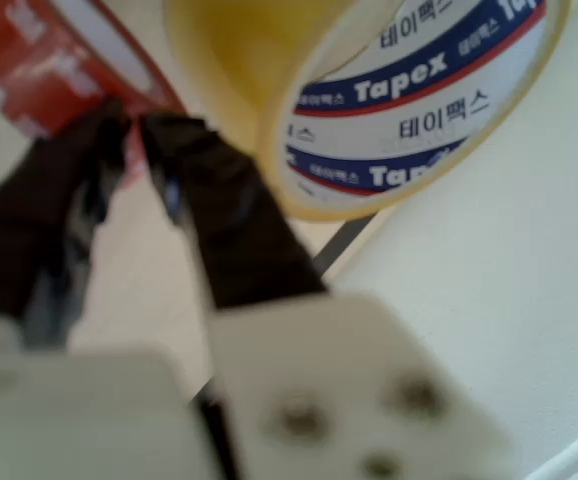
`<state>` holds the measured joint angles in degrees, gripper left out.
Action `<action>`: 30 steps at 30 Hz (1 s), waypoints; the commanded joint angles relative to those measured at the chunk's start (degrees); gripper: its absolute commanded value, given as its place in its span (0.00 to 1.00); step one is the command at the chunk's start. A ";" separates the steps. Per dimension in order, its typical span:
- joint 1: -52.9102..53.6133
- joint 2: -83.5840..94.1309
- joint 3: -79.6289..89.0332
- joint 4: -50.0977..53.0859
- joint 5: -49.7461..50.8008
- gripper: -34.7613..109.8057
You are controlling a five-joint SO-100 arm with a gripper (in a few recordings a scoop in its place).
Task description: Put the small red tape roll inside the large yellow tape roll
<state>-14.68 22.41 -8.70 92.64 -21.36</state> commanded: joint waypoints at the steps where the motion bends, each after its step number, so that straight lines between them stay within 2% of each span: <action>1: -1.23 2.02 -5.01 -1.23 0.00 0.24; 7: -0.18 1.41 -4.83 1.49 -0.18 0.24; 16: 3.43 4.39 -4.92 10.90 -1.14 0.24; 30: 5.27 15.64 10.55 10.99 -1.76 0.24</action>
<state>-9.23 27.42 0.79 102.66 -22.15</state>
